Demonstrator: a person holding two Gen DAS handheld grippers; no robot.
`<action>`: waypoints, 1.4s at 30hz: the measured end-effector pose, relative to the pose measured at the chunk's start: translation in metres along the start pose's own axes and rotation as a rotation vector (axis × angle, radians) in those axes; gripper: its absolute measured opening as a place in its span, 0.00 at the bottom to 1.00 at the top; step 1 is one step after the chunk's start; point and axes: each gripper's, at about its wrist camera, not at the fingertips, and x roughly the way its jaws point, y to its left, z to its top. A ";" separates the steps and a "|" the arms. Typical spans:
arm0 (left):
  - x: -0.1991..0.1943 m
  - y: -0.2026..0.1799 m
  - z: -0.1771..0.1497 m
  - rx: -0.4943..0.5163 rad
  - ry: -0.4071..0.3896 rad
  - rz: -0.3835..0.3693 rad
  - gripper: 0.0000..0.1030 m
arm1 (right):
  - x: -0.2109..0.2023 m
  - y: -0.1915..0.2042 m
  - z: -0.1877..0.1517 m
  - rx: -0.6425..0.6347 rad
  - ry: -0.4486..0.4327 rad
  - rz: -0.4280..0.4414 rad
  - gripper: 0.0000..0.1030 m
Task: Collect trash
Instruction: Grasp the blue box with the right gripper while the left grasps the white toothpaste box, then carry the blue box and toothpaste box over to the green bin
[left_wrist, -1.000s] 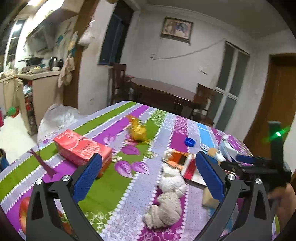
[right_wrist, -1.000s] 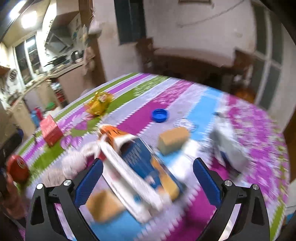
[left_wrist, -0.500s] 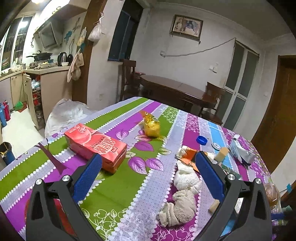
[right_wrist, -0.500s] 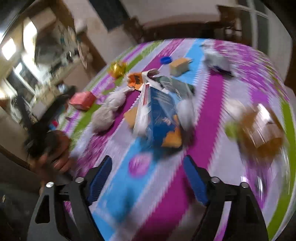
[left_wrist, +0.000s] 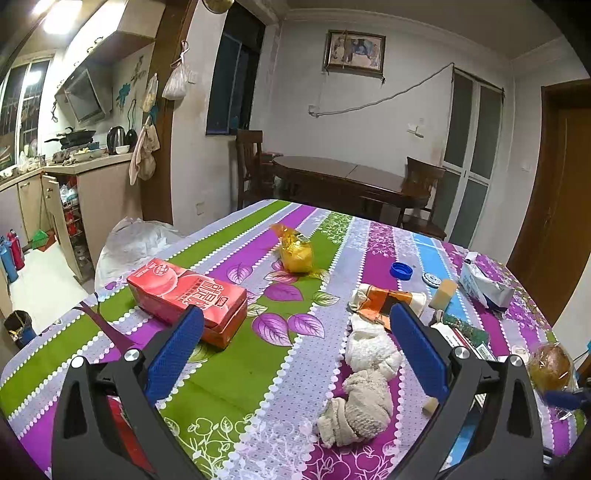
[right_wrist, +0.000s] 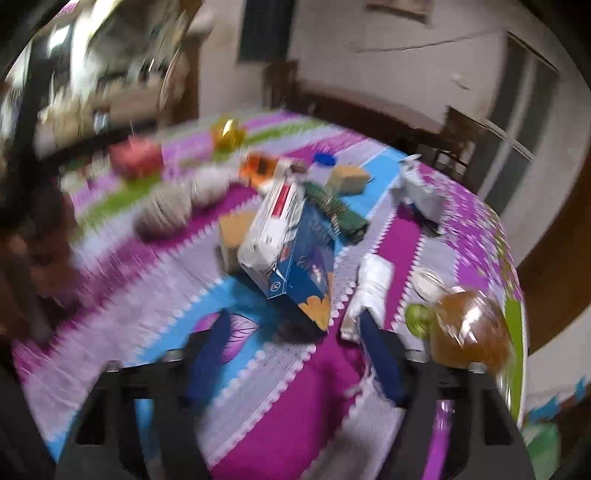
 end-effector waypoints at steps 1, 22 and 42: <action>0.001 0.000 0.000 -0.002 0.003 -0.003 0.95 | 0.009 0.001 0.003 -0.031 0.020 -0.003 0.52; 0.046 -0.103 0.002 0.158 0.397 -0.283 0.95 | -0.143 0.017 -0.105 0.287 -0.273 0.085 0.13; 0.023 -0.124 0.002 0.167 0.441 -0.508 0.26 | -0.148 -0.022 -0.153 0.512 -0.345 -0.043 0.13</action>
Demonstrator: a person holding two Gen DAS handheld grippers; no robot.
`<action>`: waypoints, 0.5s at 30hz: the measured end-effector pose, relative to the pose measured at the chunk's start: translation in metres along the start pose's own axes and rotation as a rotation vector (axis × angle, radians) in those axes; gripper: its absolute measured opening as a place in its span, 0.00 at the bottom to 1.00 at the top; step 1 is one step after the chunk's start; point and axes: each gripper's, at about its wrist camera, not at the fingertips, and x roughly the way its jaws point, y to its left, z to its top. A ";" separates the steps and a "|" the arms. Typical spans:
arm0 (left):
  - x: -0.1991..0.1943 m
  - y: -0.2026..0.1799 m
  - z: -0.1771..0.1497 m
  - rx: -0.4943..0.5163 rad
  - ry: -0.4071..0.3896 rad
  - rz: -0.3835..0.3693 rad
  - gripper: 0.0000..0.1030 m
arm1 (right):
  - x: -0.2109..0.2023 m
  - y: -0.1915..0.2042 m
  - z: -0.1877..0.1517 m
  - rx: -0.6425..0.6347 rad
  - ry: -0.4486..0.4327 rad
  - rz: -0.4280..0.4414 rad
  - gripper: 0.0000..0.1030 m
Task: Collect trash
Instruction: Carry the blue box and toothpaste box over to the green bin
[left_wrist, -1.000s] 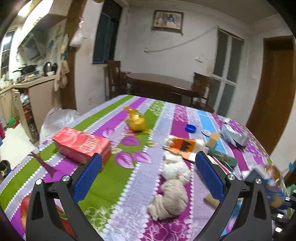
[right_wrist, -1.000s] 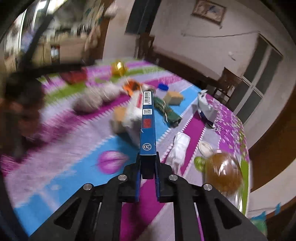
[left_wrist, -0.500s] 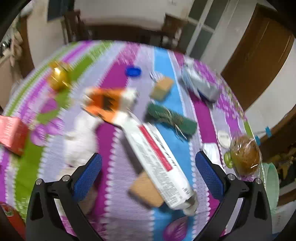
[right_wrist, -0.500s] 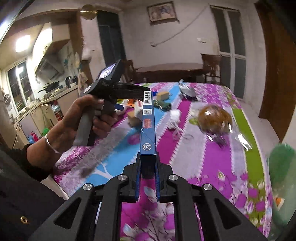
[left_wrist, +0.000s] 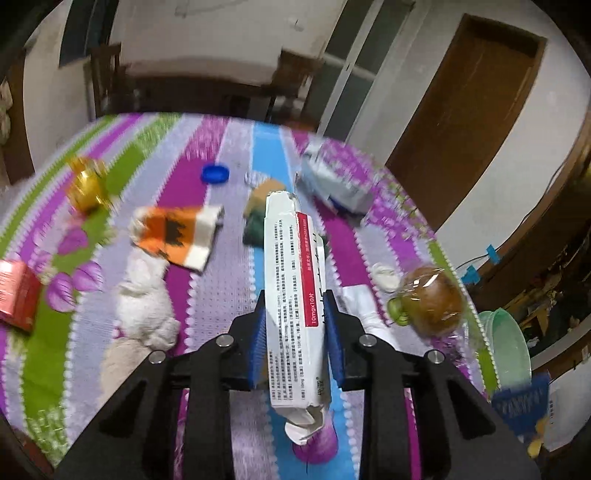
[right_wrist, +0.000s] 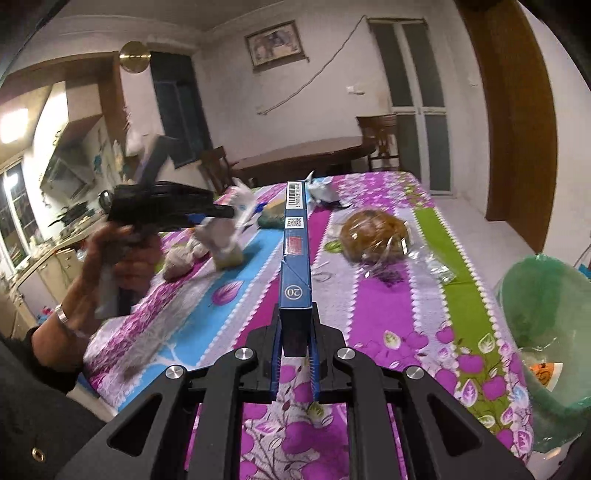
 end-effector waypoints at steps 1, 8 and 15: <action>-0.008 -0.002 0.000 0.010 -0.015 -0.004 0.26 | 0.000 0.000 0.001 0.004 -0.008 -0.005 0.13; -0.060 -0.034 -0.029 0.123 -0.100 -0.027 0.26 | 0.007 0.009 0.010 0.025 -0.043 -0.089 0.13; -0.069 -0.060 -0.059 0.233 -0.112 0.012 0.26 | 0.009 0.016 0.007 0.044 -0.051 -0.131 0.13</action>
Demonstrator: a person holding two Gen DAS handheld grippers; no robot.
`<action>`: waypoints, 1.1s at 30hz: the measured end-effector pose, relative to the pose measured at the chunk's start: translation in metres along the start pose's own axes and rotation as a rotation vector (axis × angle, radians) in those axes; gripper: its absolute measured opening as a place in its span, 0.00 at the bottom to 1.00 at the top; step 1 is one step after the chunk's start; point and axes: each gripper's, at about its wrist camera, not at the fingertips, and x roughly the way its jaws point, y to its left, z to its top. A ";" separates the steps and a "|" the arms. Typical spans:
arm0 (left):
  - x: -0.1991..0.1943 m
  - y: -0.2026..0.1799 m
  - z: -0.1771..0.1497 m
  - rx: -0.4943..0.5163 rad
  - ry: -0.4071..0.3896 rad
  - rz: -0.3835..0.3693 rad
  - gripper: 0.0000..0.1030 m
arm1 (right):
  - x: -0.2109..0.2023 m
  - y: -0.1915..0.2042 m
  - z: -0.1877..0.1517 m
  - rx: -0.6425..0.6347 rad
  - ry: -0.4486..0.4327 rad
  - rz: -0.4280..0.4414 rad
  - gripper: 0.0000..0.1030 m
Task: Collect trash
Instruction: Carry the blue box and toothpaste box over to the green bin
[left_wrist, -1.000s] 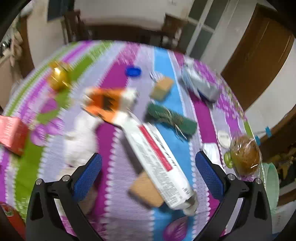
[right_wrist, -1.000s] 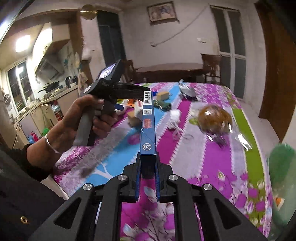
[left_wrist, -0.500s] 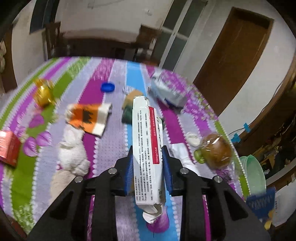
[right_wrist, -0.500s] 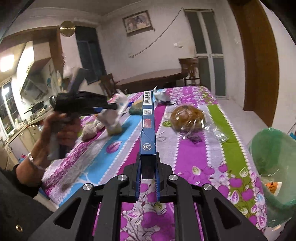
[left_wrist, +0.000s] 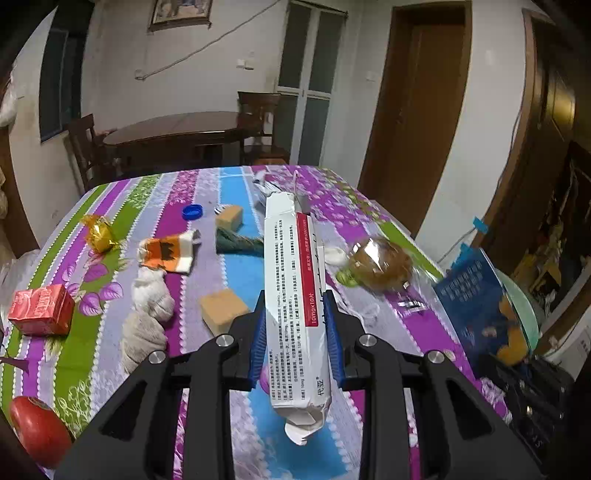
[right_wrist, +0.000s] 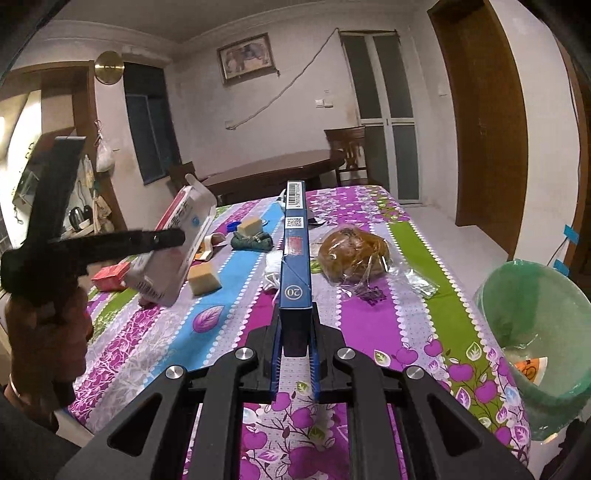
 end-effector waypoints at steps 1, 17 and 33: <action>0.001 -0.003 -0.004 0.006 0.006 0.006 0.26 | 0.001 0.000 0.000 0.006 0.001 -0.005 0.13; 0.002 -0.035 -0.021 0.135 -0.057 0.202 0.26 | -0.001 -0.005 -0.012 0.000 0.022 -0.153 0.13; 0.009 -0.060 -0.018 0.180 -0.070 0.161 0.26 | -0.020 -0.009 -0.009 -0.035 -0.038 -0.258 0.13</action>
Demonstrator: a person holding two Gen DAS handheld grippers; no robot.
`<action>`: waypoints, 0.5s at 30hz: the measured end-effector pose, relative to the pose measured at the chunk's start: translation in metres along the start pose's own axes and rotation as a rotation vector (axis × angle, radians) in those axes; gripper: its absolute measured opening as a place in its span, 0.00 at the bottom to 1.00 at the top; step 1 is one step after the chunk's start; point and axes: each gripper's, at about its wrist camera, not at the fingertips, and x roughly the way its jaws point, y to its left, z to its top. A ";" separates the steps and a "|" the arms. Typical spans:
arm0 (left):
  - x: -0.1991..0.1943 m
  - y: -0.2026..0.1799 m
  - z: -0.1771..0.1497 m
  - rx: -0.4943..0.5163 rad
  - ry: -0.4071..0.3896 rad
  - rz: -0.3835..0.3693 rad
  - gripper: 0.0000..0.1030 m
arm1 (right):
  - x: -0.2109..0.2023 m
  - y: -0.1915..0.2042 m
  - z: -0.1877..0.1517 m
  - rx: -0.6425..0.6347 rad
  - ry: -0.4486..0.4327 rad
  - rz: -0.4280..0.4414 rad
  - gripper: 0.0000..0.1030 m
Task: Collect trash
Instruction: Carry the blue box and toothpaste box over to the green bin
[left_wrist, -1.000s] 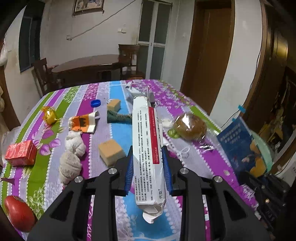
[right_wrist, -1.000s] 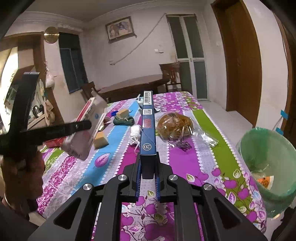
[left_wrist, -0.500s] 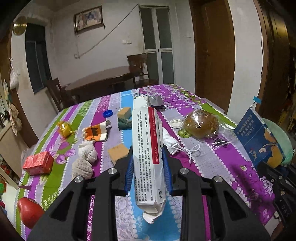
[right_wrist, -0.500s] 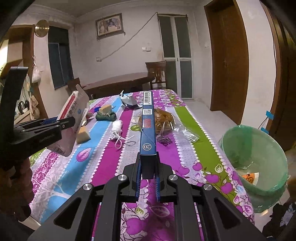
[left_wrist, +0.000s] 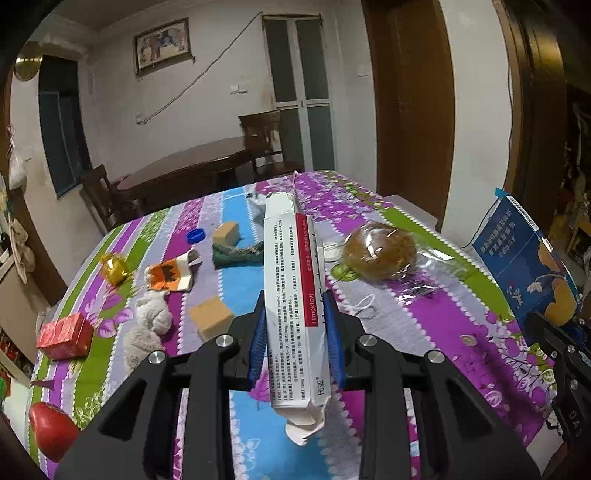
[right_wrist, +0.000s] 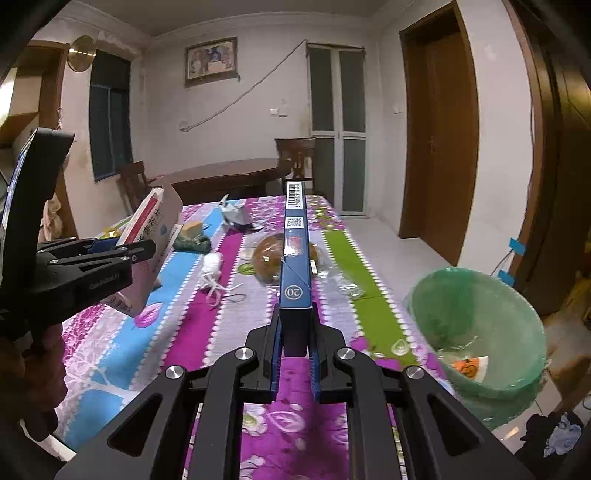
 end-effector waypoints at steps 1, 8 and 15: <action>0.000 -0.004 0.002 0.007 -0.004 -0.006 0.26 | -0.001 -0.003 0.000 0.004 -0.001 -0.010 0.13; 0.008 -0.029 0.011 0.049 -0.002 -0.036 0.27 | -0.017 -0.037 0.006 0.046 -0.027 -0.082 0.13; 0.012 -0.052 0.010 0.091 -0.008 -0.031 0.27 | -0.022 -0.051 0.003 0.072 -0.031 -0.107 0.13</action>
